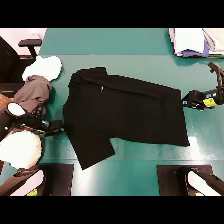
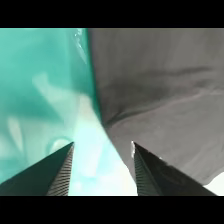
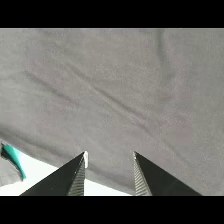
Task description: Fold the shirts.
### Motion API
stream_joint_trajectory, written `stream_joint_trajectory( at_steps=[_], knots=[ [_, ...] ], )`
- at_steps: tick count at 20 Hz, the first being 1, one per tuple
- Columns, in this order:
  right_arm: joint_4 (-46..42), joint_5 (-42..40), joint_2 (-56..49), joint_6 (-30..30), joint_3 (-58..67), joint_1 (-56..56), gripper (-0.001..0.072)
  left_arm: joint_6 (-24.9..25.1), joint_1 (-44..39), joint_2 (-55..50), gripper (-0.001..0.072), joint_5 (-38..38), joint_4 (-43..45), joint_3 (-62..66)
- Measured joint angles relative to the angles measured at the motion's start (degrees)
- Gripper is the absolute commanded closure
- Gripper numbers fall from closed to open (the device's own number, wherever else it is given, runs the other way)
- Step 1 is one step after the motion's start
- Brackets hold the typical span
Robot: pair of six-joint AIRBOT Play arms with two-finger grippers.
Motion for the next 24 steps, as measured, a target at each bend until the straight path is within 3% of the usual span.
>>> stream_joint_trajectory(
  at_steps=[3, 4, 5, 6, 11, 12, 13, 14, 19, 21, 24],
  knots=[
    [0.02, 0.0, 0.55, 0.0, -0.35, 0.0, 0.0357, -0.33, -3.3, 0.52, 0.028, 3.56, -2.14, -2.14],
    [0.0, 0.02, 0.66, 0.0, -0.37, 0.0, 0.0357, -0.5, -4.39, 0.66, 0.032, 4.74, -2.32, -2.49],
    [-0.02, 0.02, 0.72, 0.0, -0.42, 0.0, 0.0357, -0.87, -5.27, 0.74, 0.0537, 6.08, -2.51, -2.78],
    [-0.2, 0.04, 0.76, 0.0, -0.46, 0.0, 0.0357, -0.87, -5.92, 0.66, 0.069, 7.69, -2.36, -3.06],
    [-8.2, 4.13, 0.92, 0.57, -2.21, -1.44, 0.0339, -1.14, -7.37, 0.63, 0.0687, 9.25, -2.08, -1.49],
    [-9.84, 5.11, 0.92, 0.79, -3.58, -2.99, 0.0291, -1.11, -7.48, 0.66, 0.0687, 8.96, -2.34, -0.7],
    [-11.3, 5.9, 0.92, 0.87, -5.42, -5.31, 0.018, -0.96, -7.56, 0.66, 0.0687, 8.5, -2.47, 0.0],
    [-12.35, 6.34, 0.92, 0.98, -7.48, -8.02, 0.0152, -0.72, -7.61, 0.68, 0.0687, 8.07, -2.58, 0.7],
    [-14.56, 6.6, -0.83, 1.25, -19.08, -23.17, 0.0165, 0.0, -7.72, 0.68, 0.0687, 7.3, -3.69, 2.34],
    [-14.62, 5.14, -2.01, 1.27, -22.82, -26.18, 0.0247, 0.13, -7.72, 0.68, 0.0687, 7.26, -4.11, 2.54],
    [-12.22, 1.79, -3.87, 1.29, -26.4, -26.62, 0.028, 0.22, -7.72, 0.68, 0.0687, 7.15, -5.16, 2.67]
  ],
)
